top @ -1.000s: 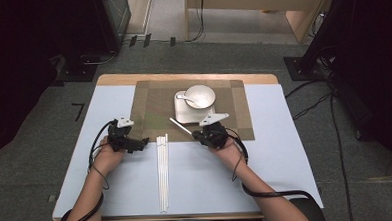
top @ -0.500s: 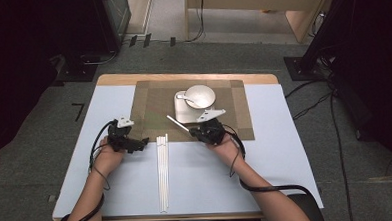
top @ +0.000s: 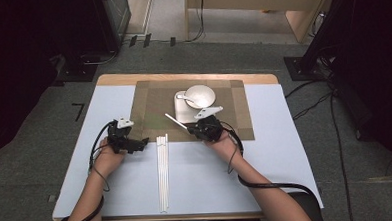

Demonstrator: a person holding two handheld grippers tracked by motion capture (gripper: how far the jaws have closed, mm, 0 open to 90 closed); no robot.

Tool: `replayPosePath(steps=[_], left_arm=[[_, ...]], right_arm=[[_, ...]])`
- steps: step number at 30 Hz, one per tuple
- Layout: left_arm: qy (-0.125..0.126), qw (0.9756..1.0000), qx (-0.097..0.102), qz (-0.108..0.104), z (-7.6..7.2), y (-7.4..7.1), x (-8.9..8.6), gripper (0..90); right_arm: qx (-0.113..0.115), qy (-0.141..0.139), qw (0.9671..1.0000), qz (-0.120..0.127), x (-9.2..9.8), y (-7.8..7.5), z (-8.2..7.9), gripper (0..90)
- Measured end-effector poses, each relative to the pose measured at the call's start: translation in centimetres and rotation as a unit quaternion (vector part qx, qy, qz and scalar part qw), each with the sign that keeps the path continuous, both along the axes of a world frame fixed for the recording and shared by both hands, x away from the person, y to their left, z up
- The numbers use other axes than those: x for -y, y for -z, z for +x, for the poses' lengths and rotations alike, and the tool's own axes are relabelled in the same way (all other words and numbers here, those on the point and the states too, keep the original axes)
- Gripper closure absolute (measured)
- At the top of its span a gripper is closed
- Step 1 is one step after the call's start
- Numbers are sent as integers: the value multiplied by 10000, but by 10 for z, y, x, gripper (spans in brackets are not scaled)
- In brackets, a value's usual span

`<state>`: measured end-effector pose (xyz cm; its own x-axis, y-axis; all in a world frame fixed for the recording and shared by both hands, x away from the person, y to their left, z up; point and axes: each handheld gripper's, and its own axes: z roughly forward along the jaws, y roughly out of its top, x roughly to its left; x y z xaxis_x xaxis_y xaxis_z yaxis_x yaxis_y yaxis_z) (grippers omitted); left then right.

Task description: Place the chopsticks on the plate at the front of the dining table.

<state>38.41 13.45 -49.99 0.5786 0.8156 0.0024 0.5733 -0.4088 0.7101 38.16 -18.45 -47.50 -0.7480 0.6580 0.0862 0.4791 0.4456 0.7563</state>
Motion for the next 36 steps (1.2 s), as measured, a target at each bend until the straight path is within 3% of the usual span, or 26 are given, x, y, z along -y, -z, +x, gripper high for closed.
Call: replayPosePath(steps=[17,26,36], left_arm=[[-25,10000,-4,-2,0,0,0,0],[-30,10000,-9,-5,0,0,0,0],[-34,10000,-10,2,-1,0,0,0]], right_arm=[[-201,158,9996,77,-5,-3,20,854],[-72,189,9998,5,-8,-4,31,853],[-18,351,9994,-20,5,-2,41,852]])
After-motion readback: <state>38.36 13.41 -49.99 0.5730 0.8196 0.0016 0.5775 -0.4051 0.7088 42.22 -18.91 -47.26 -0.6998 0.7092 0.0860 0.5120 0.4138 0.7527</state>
